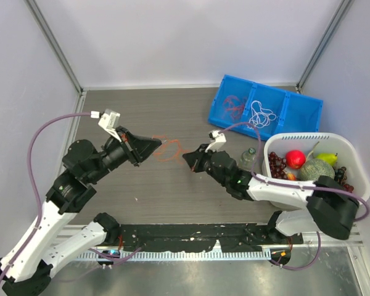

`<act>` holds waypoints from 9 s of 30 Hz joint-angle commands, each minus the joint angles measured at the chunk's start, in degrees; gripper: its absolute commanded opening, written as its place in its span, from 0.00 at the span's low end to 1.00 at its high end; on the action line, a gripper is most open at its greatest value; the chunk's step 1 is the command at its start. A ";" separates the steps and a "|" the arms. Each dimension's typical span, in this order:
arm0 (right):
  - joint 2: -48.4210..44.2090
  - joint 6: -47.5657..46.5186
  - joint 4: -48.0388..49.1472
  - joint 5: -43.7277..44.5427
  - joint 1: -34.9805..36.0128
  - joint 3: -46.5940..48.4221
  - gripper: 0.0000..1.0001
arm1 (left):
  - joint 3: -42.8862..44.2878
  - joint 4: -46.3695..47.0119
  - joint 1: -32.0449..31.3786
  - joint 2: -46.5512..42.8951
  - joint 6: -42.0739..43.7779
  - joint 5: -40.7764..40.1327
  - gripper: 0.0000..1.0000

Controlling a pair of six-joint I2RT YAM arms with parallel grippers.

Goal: Untangle the cables

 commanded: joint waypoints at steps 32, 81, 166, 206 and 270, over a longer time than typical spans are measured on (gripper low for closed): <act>-33.71 -6.06 -21.24 -8.36 -1.74 8.09 0.01 | -8.84 -4.19 0.05 0.79 17.87 -45.86 0.10; -52.89 -6.21 -36.26 -3.54 -1.74 19.68 0.01 | -14.21 11.99 19.21 19.61 7.23 -44.21 0.86; 29.83 -31.26 -29.77 2.00 -40.42 99.94 0.01 | -9.02 8.74 5.15 6.16 30.87 -13.97 1.00; 21.92 -27.31 -21.41 3.49 -42.26 66.72 0.01 | -9.28 8.74 5.15 6.25 31.05 -13.97 1.00; -37.11 -25.45 -47.05 7.17 -12.29 12.21 0.68 | -11.92 12.77 3.66 2.65 32.63 -12.21 1.00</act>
